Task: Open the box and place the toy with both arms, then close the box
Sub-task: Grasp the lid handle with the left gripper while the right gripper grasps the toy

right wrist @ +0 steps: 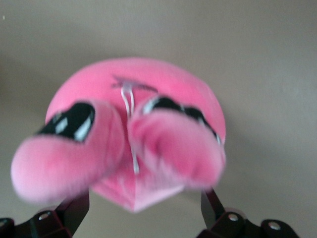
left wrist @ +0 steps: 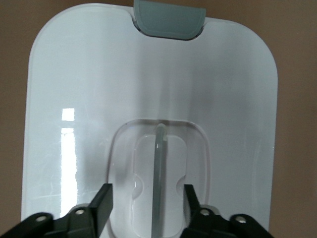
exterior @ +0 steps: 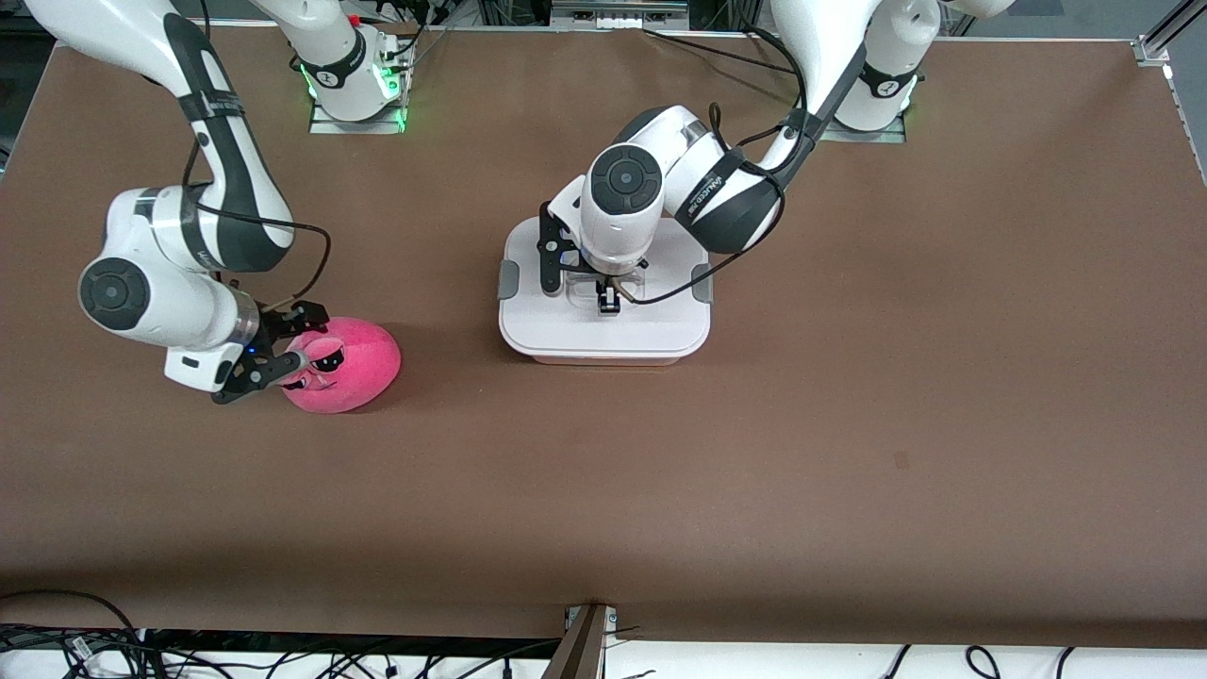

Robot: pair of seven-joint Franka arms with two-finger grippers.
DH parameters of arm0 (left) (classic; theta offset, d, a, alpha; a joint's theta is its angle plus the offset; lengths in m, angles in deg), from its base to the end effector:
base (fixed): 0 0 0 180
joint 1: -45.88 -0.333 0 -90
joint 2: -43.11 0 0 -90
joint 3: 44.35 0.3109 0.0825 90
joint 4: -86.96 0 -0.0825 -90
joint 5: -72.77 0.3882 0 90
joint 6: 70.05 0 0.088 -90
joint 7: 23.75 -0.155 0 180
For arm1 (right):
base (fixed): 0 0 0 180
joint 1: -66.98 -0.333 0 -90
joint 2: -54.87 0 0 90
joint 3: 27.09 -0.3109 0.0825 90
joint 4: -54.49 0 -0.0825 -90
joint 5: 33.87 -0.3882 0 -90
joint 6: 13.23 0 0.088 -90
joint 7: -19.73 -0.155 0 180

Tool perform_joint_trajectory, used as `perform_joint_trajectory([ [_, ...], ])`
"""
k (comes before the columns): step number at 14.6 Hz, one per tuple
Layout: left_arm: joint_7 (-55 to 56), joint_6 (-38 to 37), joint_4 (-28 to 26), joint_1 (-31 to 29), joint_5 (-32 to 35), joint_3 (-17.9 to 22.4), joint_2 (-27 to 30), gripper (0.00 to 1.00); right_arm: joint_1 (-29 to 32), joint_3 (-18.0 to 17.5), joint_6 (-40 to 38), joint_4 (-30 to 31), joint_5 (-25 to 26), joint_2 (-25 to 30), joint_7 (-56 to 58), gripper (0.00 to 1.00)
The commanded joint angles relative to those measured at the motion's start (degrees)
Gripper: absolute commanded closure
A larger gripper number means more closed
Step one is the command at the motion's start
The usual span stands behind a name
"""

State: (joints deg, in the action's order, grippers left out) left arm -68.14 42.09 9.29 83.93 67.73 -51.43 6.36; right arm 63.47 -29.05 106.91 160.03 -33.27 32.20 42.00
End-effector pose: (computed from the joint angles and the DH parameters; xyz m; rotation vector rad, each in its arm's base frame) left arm 0.5128 -0.5082 0.2929 2.1802 -2.0406 -0.0546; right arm 0.6147 0.0574 0.2471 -3.0168 -0.7516 0.2155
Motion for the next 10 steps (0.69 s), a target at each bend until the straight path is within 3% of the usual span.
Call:
perform_joint_trajectory([
  [1, -1.2, -1.6, 0.9, 0.3, 0.4, 0.0, 0.1, 1.00, -0.4, -0.8, 5.1, -0.6, 0.2, -1.8, 0.7, 0.00],
  [2, -1.2, -2.1, 0.9, 0.3, 0.6, 0.0, 0.3, 1.00, -0.5, -0.8, 6.7, -0.7, 0.1, -2.1, 0.6, 0.07],
  [4, -1.2, -4.2, 0.9, 0.3, 0.7, 0.0, 0.9, 1.00, -0.6, -0.8, 9.0, -0.7, 0.1, -2.4, 0.6, 0.42],
  [8, -1.3, -7.1, 1.1, 0.0, 0.3, -0.9, 1.9, 1.00, -0.7, -0.8, 11.2, -0.9, -0.1, -3.6, 0.3, 0.97],
  [10, -1.6, -7.9, 1.6, -0.4, 0.5, -1.9, 2.3, 1.00, -0.8, -0.9, 11.2, -1.6, -1.8, -3.6, 0.0, 1.00],
])
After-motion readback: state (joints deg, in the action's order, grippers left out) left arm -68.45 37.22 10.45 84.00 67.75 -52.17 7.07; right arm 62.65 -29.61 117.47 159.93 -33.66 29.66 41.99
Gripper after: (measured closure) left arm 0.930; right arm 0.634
